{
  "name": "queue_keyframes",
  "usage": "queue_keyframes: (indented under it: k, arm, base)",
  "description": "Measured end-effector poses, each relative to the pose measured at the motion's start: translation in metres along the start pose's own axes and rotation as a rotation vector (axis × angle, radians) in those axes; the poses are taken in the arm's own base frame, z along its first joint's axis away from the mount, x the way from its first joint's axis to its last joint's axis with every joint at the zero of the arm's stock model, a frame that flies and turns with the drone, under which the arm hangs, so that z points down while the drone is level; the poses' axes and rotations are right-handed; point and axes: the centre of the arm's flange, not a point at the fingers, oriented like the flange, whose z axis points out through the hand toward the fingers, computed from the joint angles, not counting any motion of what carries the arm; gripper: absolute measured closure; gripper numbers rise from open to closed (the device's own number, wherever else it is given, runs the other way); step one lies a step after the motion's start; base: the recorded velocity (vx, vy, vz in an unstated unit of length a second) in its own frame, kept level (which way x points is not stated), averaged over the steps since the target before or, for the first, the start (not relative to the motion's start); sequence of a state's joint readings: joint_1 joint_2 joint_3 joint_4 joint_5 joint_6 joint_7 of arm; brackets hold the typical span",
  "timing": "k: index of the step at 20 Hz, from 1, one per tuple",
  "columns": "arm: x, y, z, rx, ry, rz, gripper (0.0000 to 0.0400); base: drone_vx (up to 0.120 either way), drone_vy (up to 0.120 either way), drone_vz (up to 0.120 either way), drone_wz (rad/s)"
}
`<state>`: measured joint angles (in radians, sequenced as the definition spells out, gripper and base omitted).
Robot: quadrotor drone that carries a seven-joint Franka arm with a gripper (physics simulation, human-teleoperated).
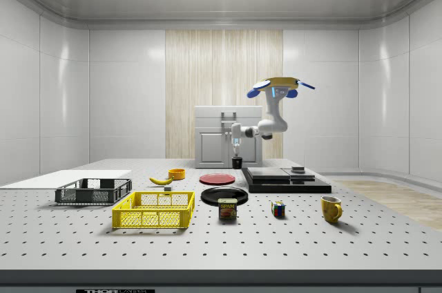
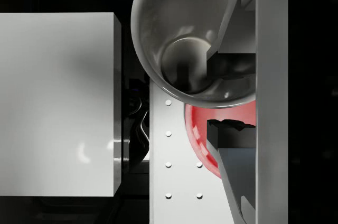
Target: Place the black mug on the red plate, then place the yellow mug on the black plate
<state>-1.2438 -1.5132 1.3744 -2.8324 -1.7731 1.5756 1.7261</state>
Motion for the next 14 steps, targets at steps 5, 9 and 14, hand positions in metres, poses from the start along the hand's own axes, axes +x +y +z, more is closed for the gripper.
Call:
queue_keyframes:
  k: [5,9,14]
  arm:
    - [0.0,0.0,0.0,0.0,0.0,0.0,0.029]
    - [0.0,0.0,0.0,0.0,0.0,0.0,0.029]
    - [0.0,0.0,0.0,0.0,0.0,0.0,0.029]
  base:
    - [0.12,-0.032,0.0,0.0]
    - [0.12,0.0,0.0,0.0]
    - [0.12,0.0,0.0,0.0]
